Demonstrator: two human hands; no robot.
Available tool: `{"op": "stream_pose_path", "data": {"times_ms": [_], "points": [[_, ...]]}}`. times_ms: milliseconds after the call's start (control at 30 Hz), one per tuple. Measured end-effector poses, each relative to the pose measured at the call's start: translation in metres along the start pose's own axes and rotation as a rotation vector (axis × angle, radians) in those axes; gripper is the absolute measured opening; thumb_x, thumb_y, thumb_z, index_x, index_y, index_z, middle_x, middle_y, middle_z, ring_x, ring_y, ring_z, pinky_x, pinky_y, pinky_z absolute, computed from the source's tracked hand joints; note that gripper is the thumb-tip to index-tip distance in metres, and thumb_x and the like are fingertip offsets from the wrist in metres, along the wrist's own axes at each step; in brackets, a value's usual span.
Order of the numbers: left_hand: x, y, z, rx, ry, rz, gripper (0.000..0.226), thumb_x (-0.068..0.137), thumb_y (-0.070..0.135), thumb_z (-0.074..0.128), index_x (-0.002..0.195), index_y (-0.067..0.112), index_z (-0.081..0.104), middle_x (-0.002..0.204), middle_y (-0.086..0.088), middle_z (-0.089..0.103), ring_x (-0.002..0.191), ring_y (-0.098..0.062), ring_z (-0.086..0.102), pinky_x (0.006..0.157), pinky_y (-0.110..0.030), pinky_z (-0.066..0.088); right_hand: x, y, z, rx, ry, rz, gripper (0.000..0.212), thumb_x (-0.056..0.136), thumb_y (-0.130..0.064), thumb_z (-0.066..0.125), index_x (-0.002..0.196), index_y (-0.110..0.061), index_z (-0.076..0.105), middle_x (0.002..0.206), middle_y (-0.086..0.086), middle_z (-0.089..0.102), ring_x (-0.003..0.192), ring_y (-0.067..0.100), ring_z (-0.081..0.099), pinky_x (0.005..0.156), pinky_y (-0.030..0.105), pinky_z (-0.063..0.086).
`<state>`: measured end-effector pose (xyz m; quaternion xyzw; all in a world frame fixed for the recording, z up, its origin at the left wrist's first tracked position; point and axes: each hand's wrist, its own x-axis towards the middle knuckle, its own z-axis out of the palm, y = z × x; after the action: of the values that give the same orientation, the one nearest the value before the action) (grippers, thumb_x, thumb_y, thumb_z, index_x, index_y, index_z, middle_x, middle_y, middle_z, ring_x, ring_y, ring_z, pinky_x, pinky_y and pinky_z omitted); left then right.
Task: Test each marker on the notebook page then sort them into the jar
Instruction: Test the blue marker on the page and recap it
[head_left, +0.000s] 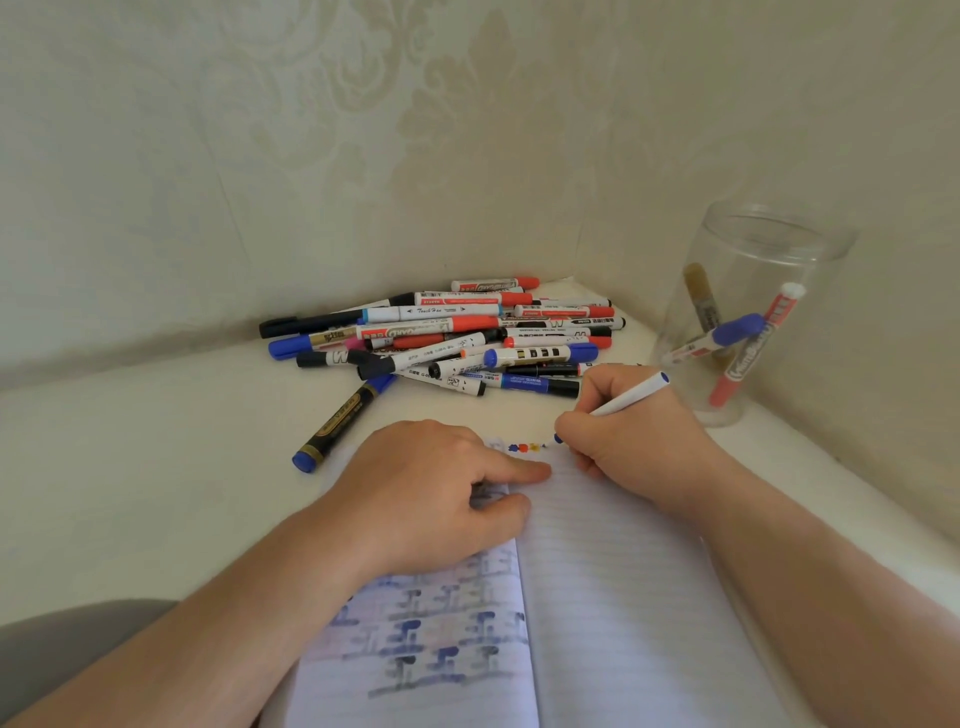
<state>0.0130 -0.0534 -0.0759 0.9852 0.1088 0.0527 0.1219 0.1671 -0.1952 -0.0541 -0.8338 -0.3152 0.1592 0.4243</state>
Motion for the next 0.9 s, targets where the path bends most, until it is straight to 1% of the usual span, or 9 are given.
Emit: {"op": "stream_pose_path", "data": {"times_ms": [167,300,367,433,567,667,767,900], "points": [[-0.0003,-0.0003,0.0005,0.005,0.002,0.001,0.041,0.093,0.065,0.043,0.132,0.076,0.040,0.079,0.019,0.050,0.080,-0.004,0.047,0.061,-0.024,0.027,-0.0003,0.0006,-0.0037,0.085,-0.026,0.018,0.025,0.083,-0.006,0.074,0.066,-0.013,0.058,0.059,0.009,0.070,0.050,0.016,0.063,0.052,0.028,0.050],[0.0000,-0.0006,0.0001,0.010,-0.003,0.004,0.042,0.092,0.067,0.039,0.133,0.077,0.039,0.078,0.020,0.049,0.078,0.000,0.046,0.061,-0.026,0.028,-0.0013,-0.0011,-0.0015,0.011,-0.030,-0.008,0.026,0.083,-0.010,0.076,0.066,-0.016,0.057,0.058,0.006,0.069,0.048,0.012,0.061,0.048,0.024,0.046],[-0.0002,-0.0006,0.0003,0.009,-0.006,0.004,0.044,0.089,0.068,0.036,0.132,0.077,0.038,0.078,0.019,0.050,0.078,-0.001,0.047,0.061,-0.027,0.030,-0.0003,-0.0008,-0.0006,-0.007,-0.016,-0.014,0.025,0.082,-0.011,0.075,0.066,-0.016,0.056,0.059,0.009,0.070,0.049,0.013,0.061,0.049,0.026,0.048],[-0.0006,-0.0002,0.0002,0.010,-0.006,0.003,0.046,0.087,0.069,0.034,0.132,0.077,0.039,0.078,0.019,0.050,0.079,-0.003,0.048,0.062,-0.029,0.031,0.0008,0.0001,-0.0006,0.003,-0.005,-0.008,0.024,0.082,-0.009,0.073,0.066,-0.015,0.056,0.060,0.011,0.069,0.050,0.016,0.062,0.051,0.029,0.050],[-0.0005,-0.0006,-0.0001,0.014,-0.006,0.002,0.045,0.089,0.069,0.035,0.133,0.078,0.037,0.079,0.021,0.049,0.080,-0.003,0.047,0.062,-0.028,0.030,0.0010,0.0017,-0.0023,0.095,-0.013,0.024,0.023,0.082,-0.005,0.071,0.067,-0.013,0.057,0.059,0.010,0.069,0.050,0.017,0.061,0.053,0.030,0.050],[-0.0004,-0.0001,-0.0003,0.017,-0.005,0.005,0.045,0.089,0.069,0.034,0.133,0.077,0.038,0.079,0.021,0.049,0.081,-0.003,0.047,0.062,-0.028,0.031,-0.0003,0.0018,-0.0023,0.064,-0.024,-0.007,0.023,0.083,-0.008,0.073,0.067,-0.014,0.058,0.060,0.008,0.071,0.050,0.015,0.062,0.052,0.028,0.049],[-0.0006,0.0003,-0.0004,0.010,-0.001,0.005,0.050,0.083,0.072,0.028,0.132,0.078,0.037,0.079,0.019,0.052,0.081,-0.005,0.049,0.062,-0.029,0.032,-0.0008,0.0014,-0.0019,0.017,-0.021,-0.030,0.025,0.082,-0.009,0.074,0.065,-0.015,0.057,0.057,0.005,0.069,0.048,0.013,0.061,0.049,0.025,0.046],[-0.0012,0.0007,-0.0008,0.014,-0.004,0.006,0.053,0.081,0.073,0.025,0.132,0.078,0.036,0.079,0.020,0.051,0.079,-0.003,0.047,0.062,-0.028,0.031,0.0005,0.0027,-0.0028,0.095,-0.029,-0.004,0.025,0.082,-0.005,0.073,0.065,-0.013,0.056,0.057,0.008,0.068,0.048,0.016,0.061,0.050,0.029,0.048]]}}
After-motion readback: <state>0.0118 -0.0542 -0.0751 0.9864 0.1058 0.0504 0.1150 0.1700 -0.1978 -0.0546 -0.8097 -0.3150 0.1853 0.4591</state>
